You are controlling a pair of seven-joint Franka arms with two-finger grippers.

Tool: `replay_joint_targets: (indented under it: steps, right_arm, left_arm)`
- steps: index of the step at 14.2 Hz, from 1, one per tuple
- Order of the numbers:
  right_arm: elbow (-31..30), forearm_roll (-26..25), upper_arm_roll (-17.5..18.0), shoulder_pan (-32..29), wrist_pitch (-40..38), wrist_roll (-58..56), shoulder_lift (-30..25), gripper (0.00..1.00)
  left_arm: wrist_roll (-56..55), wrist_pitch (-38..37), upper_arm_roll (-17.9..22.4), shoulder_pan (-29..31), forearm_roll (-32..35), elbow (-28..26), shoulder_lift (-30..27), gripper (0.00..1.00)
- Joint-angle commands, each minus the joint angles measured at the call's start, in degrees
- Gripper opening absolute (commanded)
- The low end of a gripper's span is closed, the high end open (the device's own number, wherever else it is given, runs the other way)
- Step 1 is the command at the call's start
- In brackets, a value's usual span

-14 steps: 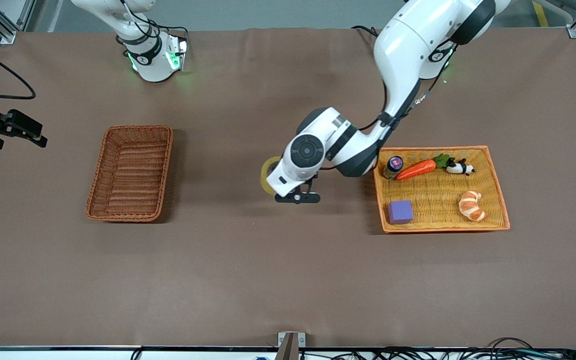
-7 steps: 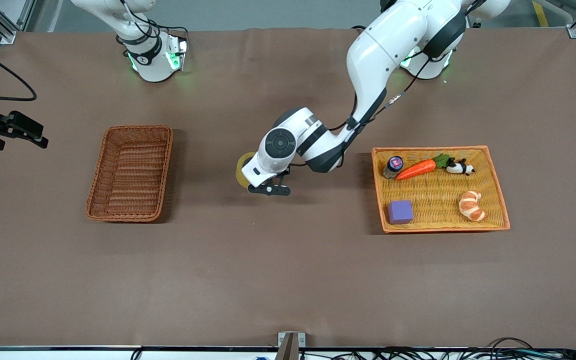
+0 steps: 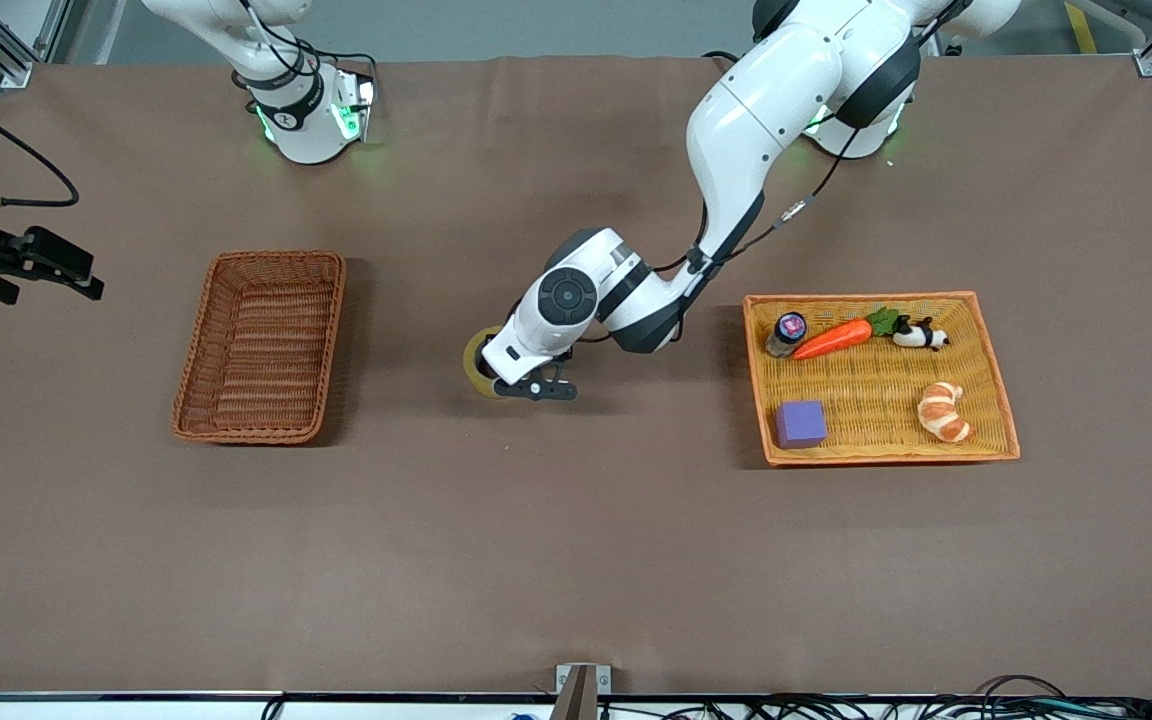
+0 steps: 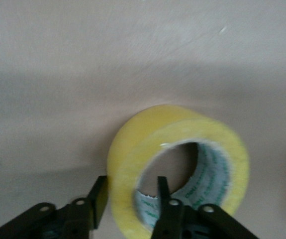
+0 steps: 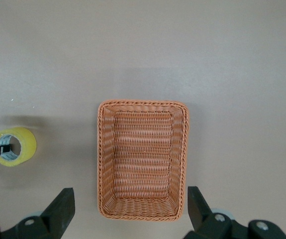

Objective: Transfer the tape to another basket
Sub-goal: 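Lift the tape roll and set it on the table beside the tray, then reach the right gripper to the tape while the left gripper withdraws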

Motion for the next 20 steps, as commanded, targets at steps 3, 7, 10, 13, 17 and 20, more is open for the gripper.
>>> replay_joint_targets:
  steps: [3, 7, 10, 13, 17, 20]
  right_arm:
    - [-1.8, 1.1, 0.2, 1.0, 1.1, 0.3, 0.6, 1.00]
    - [-6.5, 1.1, 0.7, 7.0, 5.8, 1.3, 2.0, 1.00]
    - [-13.0, 0.9, 7.8, 7.7, 15.1, 9.3, 3.1, 1.00]
    - [-17.2, -0.5, 13.7, 10.3, 21.1, 21.7, 5.4, 1.00]
    - [-17.3, -5.3, 15.5, 17.5, 29.5, 39.1, 14.8, 1.00]
    - [-16.9, -8.6, 16.2, 20.6, 33.0, 48.3, 19.4, 1.00]
  left_arm:
    - [-2.8, -10.5, 0.4, 3.2, -2.1, -1.5, -10.2, 1.00]
    - [-1.7, -26.8, 0.8, 8.2, -1.4, -3.0, -18.0, 1.00]
    - [1.5, -27.8, 0.3, 15.6, 2.5, -13.6, -29.6, 1.00]
    - [5.4, -27.8, 0.1, 23.0, 4.8, -23.6, -41.2, 1.00]
    - [15.9, -30.5, 0.1, 30.1, 4.1, -25.8, -48.3, 1.00]
    - [19.8, -31.3, 0.4, 32.9, 4.1, -25.8, -51.1, 1.00]
